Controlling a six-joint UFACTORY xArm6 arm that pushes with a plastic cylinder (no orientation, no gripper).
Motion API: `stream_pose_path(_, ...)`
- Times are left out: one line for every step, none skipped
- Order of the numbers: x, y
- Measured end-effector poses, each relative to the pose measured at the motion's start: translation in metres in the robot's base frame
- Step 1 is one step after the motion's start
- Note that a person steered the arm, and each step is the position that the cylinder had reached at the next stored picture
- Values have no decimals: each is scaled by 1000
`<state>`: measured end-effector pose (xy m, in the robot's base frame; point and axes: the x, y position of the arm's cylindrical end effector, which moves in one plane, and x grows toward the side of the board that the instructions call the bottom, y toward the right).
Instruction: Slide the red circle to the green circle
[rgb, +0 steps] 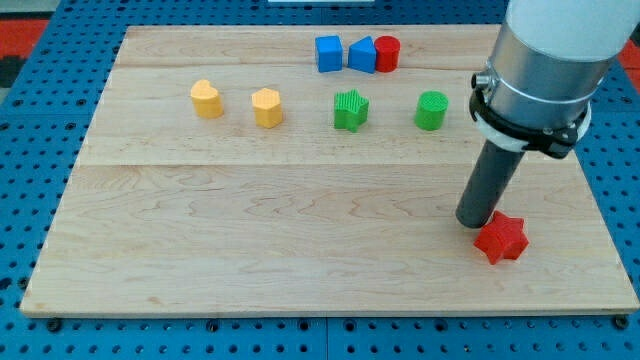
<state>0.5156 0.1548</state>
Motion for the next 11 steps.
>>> stream_pose_path(-82,34)
stream_pose_path(-175,72)
stream_pose_path(-247,29)
stream_pose_path(-306,-21)
stream_pose_path(-308,-75)
stream_pose_path(-246,-80)
stream_pose_path(-204,-74)
stream_pose_path(-212,-68)
stream_pose_path(-201,-56)
stream_pose_path(-216,-56)
stream_pose_path(-247,-52)
